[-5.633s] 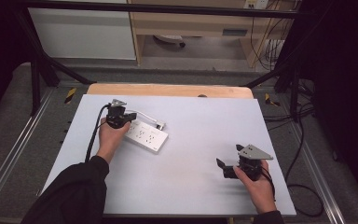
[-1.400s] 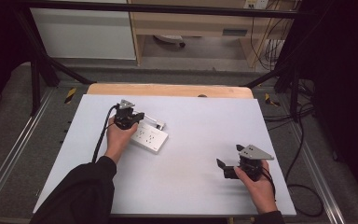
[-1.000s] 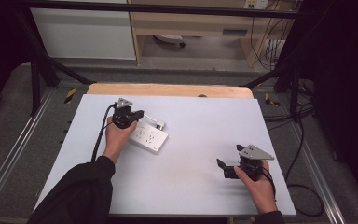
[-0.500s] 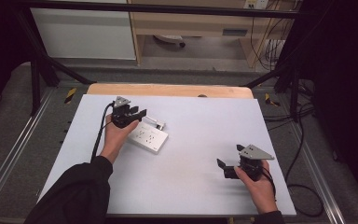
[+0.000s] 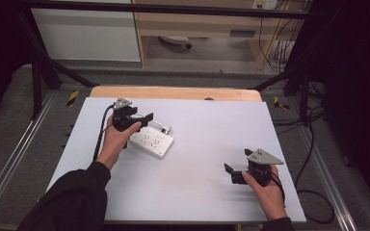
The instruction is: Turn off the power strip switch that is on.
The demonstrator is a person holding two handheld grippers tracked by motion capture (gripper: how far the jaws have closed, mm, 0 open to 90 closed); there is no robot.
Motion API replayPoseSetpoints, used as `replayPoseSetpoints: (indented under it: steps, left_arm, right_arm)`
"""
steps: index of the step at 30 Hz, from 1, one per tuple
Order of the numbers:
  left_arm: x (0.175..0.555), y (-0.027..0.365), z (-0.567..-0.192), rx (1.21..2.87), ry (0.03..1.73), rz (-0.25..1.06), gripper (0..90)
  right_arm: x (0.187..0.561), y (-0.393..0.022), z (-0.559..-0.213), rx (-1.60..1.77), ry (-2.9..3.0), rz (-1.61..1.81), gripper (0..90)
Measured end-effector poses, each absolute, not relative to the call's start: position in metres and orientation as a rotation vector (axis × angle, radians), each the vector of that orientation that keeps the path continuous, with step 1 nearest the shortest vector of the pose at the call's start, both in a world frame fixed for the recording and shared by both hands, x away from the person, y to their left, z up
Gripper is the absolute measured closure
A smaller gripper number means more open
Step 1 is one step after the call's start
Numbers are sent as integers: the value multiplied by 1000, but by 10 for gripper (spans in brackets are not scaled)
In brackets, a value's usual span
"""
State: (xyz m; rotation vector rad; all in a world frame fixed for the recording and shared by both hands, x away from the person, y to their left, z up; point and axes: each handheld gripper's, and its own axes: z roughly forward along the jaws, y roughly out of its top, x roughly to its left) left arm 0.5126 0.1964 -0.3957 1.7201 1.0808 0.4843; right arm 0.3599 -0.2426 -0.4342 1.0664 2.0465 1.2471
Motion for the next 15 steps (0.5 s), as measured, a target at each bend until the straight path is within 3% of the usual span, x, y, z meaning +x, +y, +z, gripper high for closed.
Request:
replayPoseSetpoints:
  steps: [15]
  left_arm:
    - [495, 196, -376, 1717, 1030, 503, 118]
  right_arm:
    - [360, -243, -434, 1069, 2046, 1247, 41]
